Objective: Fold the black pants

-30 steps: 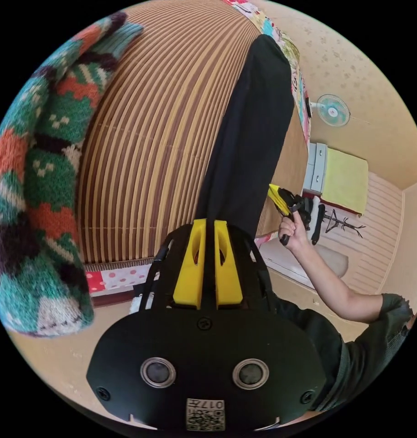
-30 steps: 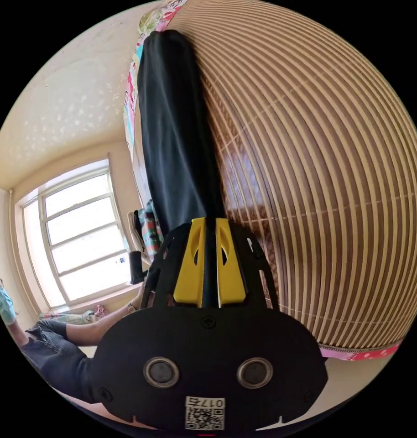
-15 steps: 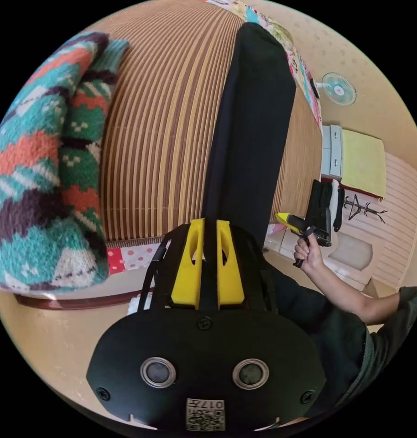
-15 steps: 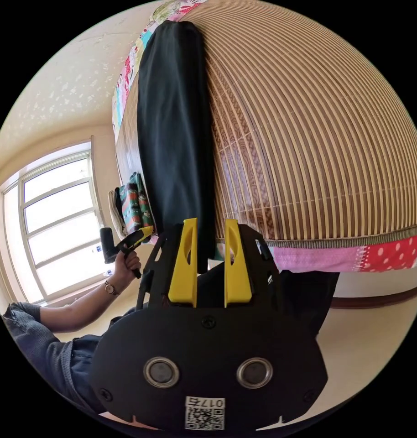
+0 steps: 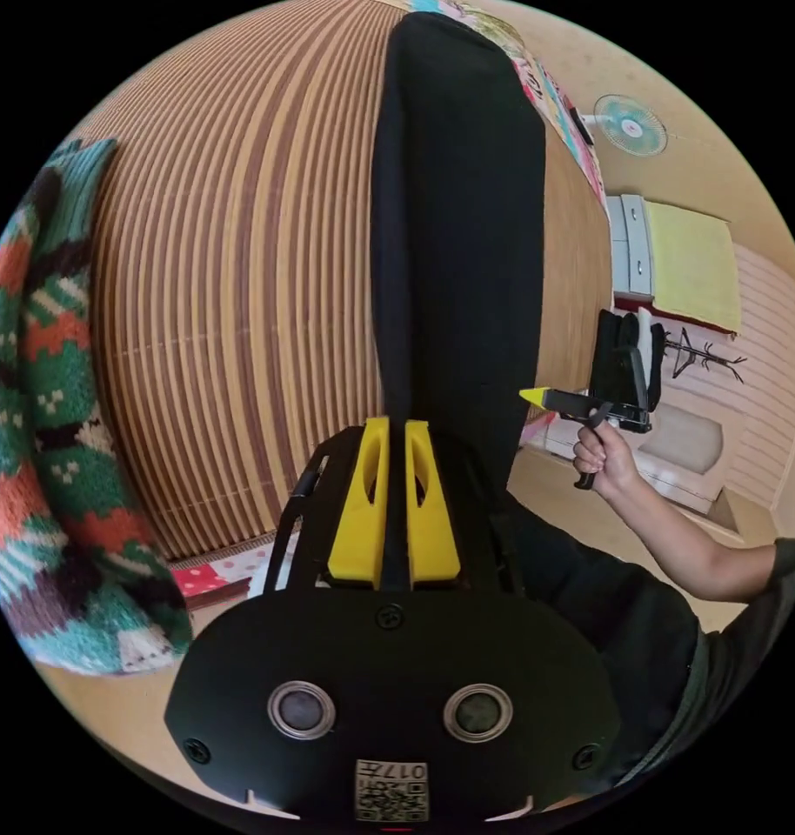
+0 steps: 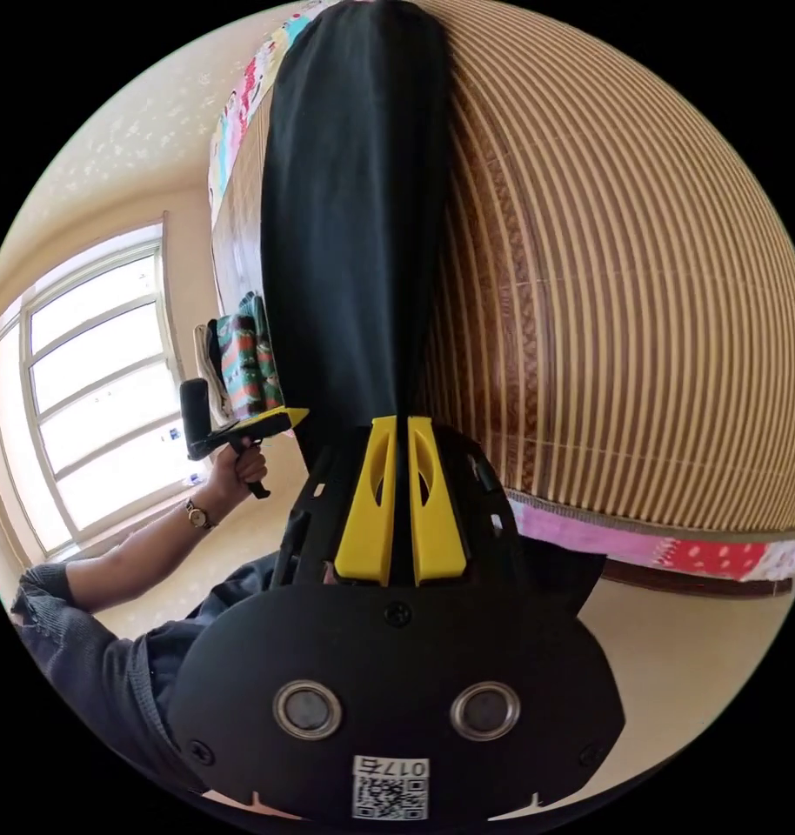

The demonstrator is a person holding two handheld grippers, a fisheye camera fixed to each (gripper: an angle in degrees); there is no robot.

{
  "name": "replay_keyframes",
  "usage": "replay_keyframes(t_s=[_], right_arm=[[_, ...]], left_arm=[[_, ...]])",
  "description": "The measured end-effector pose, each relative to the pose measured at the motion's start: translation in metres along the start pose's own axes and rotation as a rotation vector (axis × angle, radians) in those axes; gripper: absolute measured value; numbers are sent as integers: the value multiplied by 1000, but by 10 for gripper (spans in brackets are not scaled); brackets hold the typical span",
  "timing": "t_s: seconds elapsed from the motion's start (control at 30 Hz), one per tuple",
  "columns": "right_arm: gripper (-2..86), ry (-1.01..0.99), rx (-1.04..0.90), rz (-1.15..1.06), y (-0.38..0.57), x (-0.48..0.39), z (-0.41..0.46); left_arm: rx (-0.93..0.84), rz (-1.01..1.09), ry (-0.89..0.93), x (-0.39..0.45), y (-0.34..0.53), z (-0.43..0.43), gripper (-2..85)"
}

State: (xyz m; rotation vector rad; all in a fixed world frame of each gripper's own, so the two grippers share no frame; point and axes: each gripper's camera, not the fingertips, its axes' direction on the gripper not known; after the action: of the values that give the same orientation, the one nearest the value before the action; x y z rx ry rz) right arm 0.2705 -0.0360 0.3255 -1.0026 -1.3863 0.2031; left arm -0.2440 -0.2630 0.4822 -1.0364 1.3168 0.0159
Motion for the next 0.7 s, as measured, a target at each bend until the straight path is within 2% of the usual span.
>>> replay_keyframes(t_s=[0.07, 0.17, 0.2, 0.33, 0.5, 0.7], right_arm=[[38, 85, -64, 20, 17, 13, -2], [46, 56, -131, 78, 33, 39, -3], [50, 46, -129, 88, 35, 43, -6], [94, -44, 19, 82, 23, 60, -55], [118, -135, 136, 35, -26, 66, -88], [117, -262, 183, -13, -72, 57, -84]], left_arm=[[-57, 9, 38, 14, 12, 24, 36], [-213, -44, 68, 19, 24, 70, 47], [-217, -47, 59, 20, 26, 75, 52], [-89, -51, 91, 11, 6, 48, 74], [22, -46, 191, -31, -77, 6, 101], [4, -33, 358, -52, -162, 11, 109]])
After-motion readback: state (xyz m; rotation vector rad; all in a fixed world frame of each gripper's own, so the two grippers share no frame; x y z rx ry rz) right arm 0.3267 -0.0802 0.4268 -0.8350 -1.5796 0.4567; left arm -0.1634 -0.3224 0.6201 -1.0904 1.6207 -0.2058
